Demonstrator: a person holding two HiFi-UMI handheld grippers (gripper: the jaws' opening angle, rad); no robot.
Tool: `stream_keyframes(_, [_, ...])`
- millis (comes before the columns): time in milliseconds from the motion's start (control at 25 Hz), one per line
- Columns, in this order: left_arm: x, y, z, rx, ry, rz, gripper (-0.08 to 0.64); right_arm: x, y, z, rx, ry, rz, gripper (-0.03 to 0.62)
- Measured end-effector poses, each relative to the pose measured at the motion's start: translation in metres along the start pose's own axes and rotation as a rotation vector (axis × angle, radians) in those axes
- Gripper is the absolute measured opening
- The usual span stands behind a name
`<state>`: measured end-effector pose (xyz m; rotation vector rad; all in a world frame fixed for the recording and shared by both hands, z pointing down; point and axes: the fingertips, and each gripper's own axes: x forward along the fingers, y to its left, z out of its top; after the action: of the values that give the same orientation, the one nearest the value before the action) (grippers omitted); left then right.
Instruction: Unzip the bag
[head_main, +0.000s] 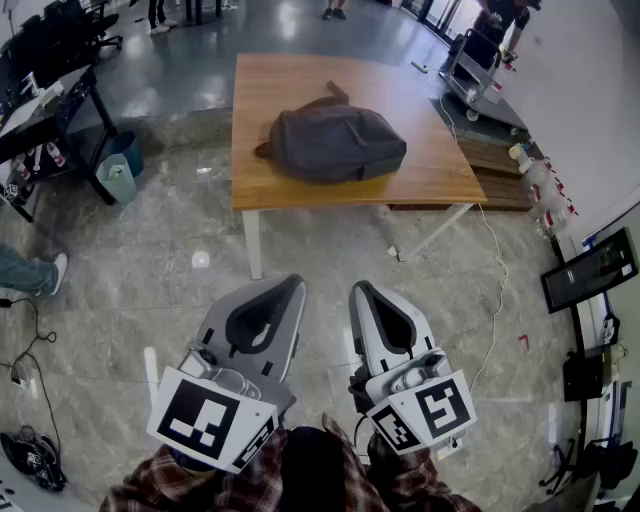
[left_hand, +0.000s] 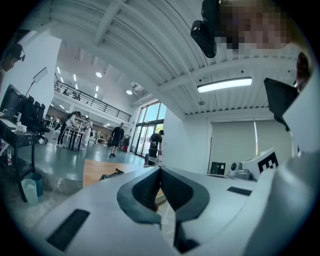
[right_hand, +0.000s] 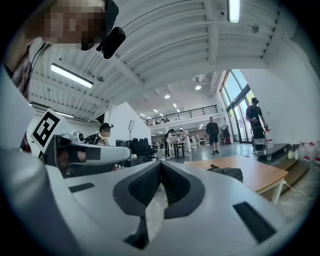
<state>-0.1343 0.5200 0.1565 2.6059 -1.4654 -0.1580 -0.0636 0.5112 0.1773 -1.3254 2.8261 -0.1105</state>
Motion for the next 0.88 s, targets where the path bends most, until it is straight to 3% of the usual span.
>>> stream_keyframes(240, [0.036,0.062,0.012,-0.013,0.022,-0.031,0.008,0.068,-0.013,0.005,-0.010,0.019,-0.037,0.011])
stream_keyframes(400, [0.067,0.080,0.005,-0.040,0.044,-0.079,0.008,0.093,-0.035,-0.005,-0.007,0.061,-0.084,0.011])
stream_keyframes(640, [0.128,0.108,-0.008,-0.058,0.071,-0.090,0.009,0.133,-0.094,-0.016,0.007,0.086,-0.125,0.011])
stream_keyframes(880, [0.221,0.132,-0.013,-0.035,0.077,-0.067,0.008,0.184,-0.180,-0.013,0.014,0.061,-0.120,0.011])
